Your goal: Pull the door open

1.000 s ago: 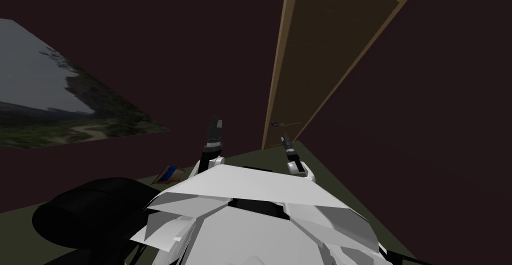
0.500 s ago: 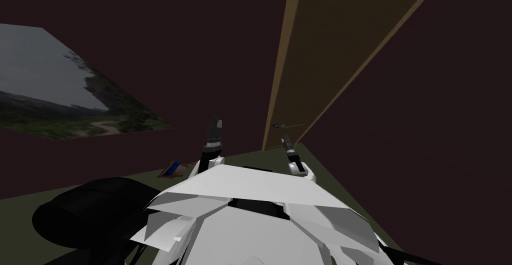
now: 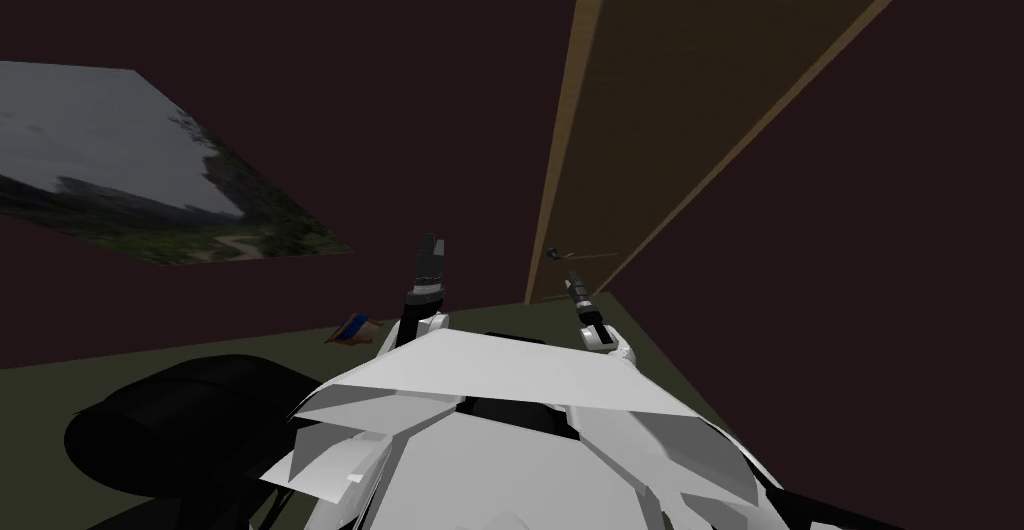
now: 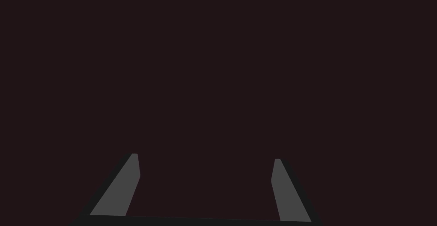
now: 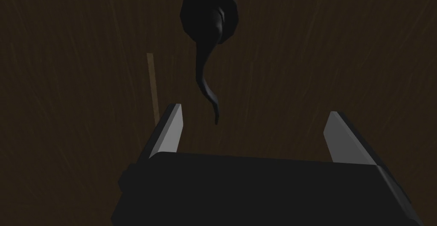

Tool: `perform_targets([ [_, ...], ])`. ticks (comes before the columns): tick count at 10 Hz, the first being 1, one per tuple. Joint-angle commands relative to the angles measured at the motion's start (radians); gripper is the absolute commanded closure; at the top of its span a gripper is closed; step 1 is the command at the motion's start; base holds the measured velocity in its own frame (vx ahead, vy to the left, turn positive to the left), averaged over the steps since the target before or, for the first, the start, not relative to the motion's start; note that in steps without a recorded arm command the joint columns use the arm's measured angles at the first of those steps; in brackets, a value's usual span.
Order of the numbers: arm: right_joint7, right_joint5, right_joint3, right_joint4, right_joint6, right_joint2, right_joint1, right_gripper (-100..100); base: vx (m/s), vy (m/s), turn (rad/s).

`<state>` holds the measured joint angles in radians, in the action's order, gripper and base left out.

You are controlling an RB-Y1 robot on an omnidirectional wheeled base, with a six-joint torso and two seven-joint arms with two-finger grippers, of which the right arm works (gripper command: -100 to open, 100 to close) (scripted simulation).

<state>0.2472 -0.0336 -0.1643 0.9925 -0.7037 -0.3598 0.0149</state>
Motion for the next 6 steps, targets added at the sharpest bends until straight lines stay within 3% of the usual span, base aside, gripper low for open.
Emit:
perform_targets([
  [1,0.007,-0.002,-0.004,-0.042,-0.008,-0.01,0.015,-100,0.035,-0.053,0.14],
  [6,0.027,-0.009,-0.015,-0.171,-0.038,-0.039,0.062,-100,0.034,-0.07,0.115],
])
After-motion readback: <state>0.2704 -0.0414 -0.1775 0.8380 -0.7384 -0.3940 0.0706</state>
